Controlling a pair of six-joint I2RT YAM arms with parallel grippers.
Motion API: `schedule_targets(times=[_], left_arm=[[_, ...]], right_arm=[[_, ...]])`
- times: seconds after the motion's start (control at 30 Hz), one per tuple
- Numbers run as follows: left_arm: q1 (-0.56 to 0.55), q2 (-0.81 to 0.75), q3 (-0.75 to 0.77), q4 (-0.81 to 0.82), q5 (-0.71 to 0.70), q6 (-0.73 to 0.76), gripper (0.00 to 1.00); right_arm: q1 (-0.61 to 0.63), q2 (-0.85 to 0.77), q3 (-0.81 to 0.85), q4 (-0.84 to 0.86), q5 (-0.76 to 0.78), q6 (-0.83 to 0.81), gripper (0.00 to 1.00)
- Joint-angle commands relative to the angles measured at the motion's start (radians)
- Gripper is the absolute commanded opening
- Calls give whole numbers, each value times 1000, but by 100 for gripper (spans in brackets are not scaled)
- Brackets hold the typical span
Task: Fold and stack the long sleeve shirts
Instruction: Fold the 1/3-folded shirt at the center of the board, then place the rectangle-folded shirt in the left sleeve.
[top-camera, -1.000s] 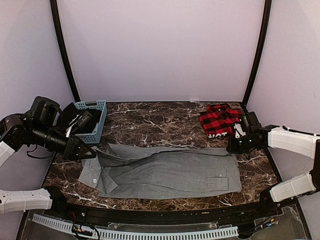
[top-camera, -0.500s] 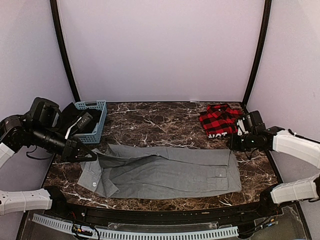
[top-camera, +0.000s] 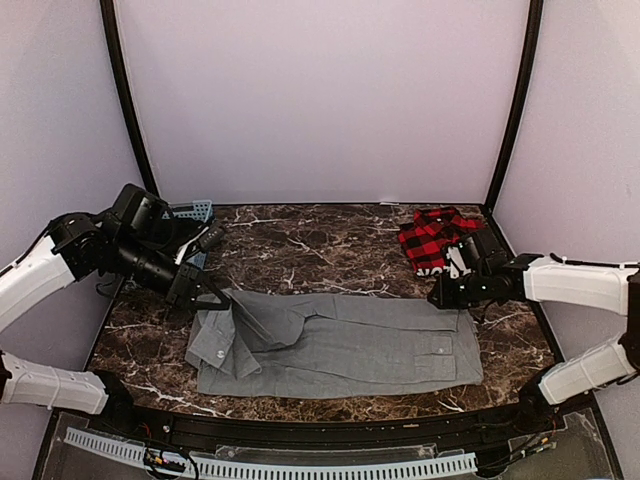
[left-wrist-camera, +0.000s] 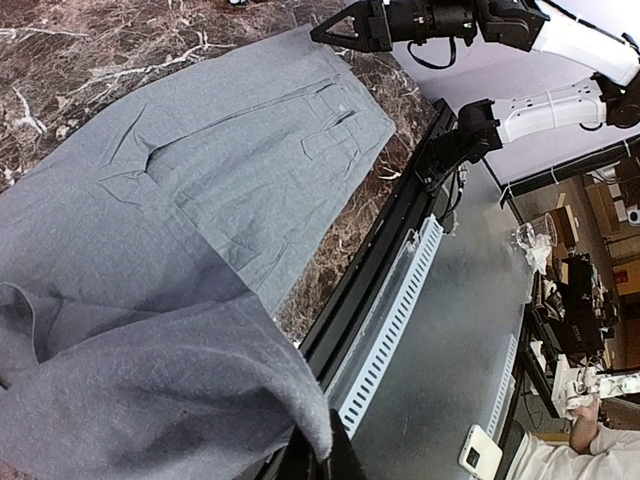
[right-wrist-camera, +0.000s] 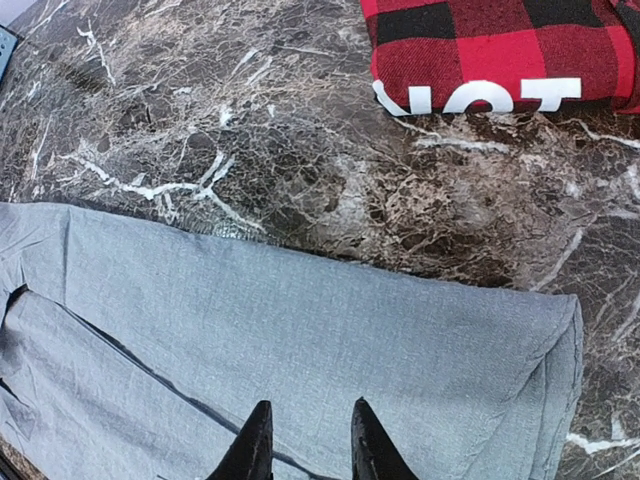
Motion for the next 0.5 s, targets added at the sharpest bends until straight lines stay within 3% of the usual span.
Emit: schedule_targets(times=[0.0,0.3,0.47], left_arm=[[2,87,-14,129,31,4,0],[-1,410,-11,400,106,-43,4],[-26,604,76,501,119,-75,13]], right_arm=[[19,40,49,44,-7,-21,25],[47,111,102,48,-15,-54,26],[90,130,113,56,6,-64,26]])
